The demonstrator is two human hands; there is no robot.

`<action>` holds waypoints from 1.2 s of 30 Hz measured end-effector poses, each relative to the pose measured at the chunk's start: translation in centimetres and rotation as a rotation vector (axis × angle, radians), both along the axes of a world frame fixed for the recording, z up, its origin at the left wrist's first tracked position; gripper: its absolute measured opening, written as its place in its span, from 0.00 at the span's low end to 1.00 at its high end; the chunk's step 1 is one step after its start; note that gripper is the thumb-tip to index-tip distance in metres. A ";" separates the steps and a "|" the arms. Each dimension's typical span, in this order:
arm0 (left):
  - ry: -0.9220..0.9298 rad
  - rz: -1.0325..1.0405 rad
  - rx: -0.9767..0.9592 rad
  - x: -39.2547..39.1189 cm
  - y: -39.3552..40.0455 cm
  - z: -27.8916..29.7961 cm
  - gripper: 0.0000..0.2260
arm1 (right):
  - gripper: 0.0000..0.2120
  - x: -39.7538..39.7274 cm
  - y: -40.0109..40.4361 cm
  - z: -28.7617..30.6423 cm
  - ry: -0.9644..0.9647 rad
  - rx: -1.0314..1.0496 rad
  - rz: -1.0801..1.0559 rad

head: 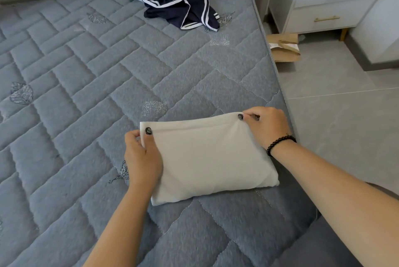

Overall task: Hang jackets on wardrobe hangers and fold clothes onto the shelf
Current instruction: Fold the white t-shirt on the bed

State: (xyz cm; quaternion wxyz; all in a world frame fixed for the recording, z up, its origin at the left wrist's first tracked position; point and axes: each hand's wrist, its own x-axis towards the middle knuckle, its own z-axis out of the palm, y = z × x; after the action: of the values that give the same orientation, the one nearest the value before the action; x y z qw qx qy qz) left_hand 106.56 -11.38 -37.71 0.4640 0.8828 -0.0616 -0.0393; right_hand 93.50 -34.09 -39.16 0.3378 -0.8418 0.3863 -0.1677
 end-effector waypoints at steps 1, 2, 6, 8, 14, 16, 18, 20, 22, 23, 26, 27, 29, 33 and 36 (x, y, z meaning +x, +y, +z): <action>-0.020 0.009 0.012 0.3 -0.3 -0.2 0.08 | 0.07 0.3 0.0 0.0 0.005 -0.037 -0.027; -0.026 0.012 0.032 0.6 -0.6 -0.6 0.07 | 0.08 0.6 0.0 -0.1 0.038 -0.074 -0.048; 0.073 0.065 0.200 1.8 -2.1 -3.8 0.07 | 0.11 2.0 -0.5 -1.2 0.309 -0.118 -0.072; 0.039 0.096 0.307 2.0 -2.4 -5.1 0.06 | 0.10 2.8 -0.2 -1.9 0.391 -0.156 -0.060; 0.009 -0.014 0.359 2.4 -2.0 -5.0 0.05 | 0.06 2.7 0.7 -3.7 0.380 -0.361 0.017; 0.041 -0.062 0.337 2.0 -1.9 -3.5 0.08 | 0.07 2.6 0.6 -3.8 0.397 -0.389 0.054; -0.165 -0.167 0.292 0.2 -2.0 -1.8 0.17 | 0.07 2.8 0.5 -3.6 0.400 -0.403 0.071; -0.390 -0.359 0.299 -2.9 -2.3 -0.8 0.21 | 0.07 2.7 0.6 -3.4 0.448 -0.405 0.094; -0.429 -0.557 0.436 -5.1 -2.5 -2.0 0.23 | 0.07 2.6 0.5 -2.9 0.495 -0.396 0.131; -0.405 -0.617 0.518 -5.6 -2.6 -3.0 0.24 | 0.07 2.7 0.4 -2.6 0.507 -0.388 0.156; -0.355 -0.662 0.695 -5.4 -2.7 -5.3 0.25 | 0.12 3.2 0.6 -1.5 0.507 -0.404 0.239; -0.364 -0.657 0.728 -5.3 -2.7 -5.6 0.25 | 0.15 3.3 0.9 -1.0 0.454 -0.430 0.250; -0.387 -0.651 0.747 -5.3 -2.8 -5.9 0.25 | 0.21 2.8 2.5 -0.4 0.249 -0.499 0.242; -0.399 -0.641 0.710 -5.4 -2.8 -6.3 0.24 | 0.22 0.1 7.8 -2.7 0.121 -0.503 0.338; -0.415 -0.634 0.702 -5.5 -2.8 -6.8 0.24 | 0.23 -1.2 8.1 -4.9 0.188 -0.402 0.400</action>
State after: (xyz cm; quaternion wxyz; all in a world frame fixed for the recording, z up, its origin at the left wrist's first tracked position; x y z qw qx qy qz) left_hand 101.10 -14.13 -44.46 0.0833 0.9124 -0.4002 -0.0202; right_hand 92.33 -26.00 -44.01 0.1536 -0.9630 0.2016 -0.0921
